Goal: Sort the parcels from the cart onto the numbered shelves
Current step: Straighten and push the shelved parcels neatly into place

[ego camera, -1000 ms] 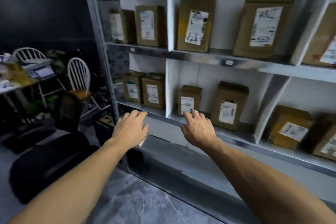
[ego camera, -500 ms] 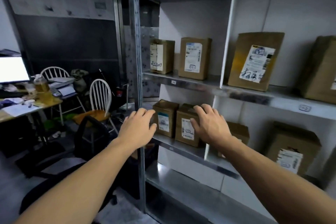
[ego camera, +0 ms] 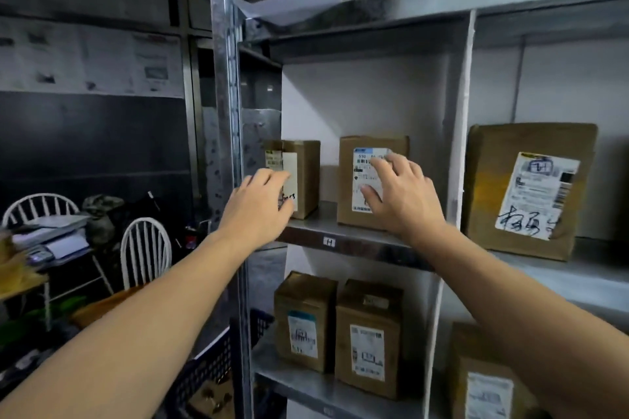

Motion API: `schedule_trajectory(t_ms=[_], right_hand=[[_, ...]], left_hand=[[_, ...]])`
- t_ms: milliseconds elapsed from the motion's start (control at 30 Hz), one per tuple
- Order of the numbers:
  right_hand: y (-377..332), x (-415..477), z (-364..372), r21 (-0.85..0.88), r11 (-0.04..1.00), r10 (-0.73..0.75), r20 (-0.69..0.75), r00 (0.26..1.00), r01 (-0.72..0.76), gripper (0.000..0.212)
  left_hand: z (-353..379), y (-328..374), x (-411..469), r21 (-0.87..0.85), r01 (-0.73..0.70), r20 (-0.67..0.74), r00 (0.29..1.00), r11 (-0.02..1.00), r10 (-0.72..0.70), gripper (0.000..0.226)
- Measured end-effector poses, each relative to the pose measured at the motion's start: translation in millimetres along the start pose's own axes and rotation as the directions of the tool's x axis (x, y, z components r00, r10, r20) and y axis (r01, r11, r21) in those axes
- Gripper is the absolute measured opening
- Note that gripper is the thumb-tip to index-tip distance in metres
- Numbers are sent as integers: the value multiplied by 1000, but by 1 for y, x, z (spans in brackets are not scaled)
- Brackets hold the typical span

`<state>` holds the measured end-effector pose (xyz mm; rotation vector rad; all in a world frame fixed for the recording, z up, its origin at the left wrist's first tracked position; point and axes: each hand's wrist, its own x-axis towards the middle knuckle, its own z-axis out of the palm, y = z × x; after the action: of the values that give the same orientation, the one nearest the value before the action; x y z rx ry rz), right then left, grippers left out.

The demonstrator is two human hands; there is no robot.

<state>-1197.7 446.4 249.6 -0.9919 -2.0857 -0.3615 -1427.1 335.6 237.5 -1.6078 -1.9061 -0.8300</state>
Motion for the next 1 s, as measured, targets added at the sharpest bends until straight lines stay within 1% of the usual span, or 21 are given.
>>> schedule_trajectory(t_ms=[100,233,400,500,600,700,833,1000], right_hand=[[3,28,3,-33,998,44,-30,999,-45,51],[3,55,8,-62,991,112,-49,992,-115,52],[-7,81,23,-75,985,149,-68,986,-154,53],[-15,93,37,-114,977,168,-89,982,-178,57],[-21,98,51,-199,961,179,-90,980,-194,62],[-22,101,60,-271,939,186,-125,975,-214,64],[-20,102,62,-262,931,215,-165,963,-253,62],[-14,100,58,-279,924,217,-184,959,-262,59]], left_hand=[[10,-14,38,-22,-2,-32,999,1000,2,54],[25,-28,78,-57,-39,-111,993,998,32,55],[49,-37,113,-18,-49,-185,982,999,45,58],[63,-40,126,2,-25,-183,983,1000,25,63],[76,-41,130,-48,-9,-142,990,999,2,68],[85,-41,130,-122,-33,-162,987,992,12,68],[89,-40,132,-184,-87,-213,976,979,47,63],[93,-35,134,-238,-126,-240,968,963,67,62]])
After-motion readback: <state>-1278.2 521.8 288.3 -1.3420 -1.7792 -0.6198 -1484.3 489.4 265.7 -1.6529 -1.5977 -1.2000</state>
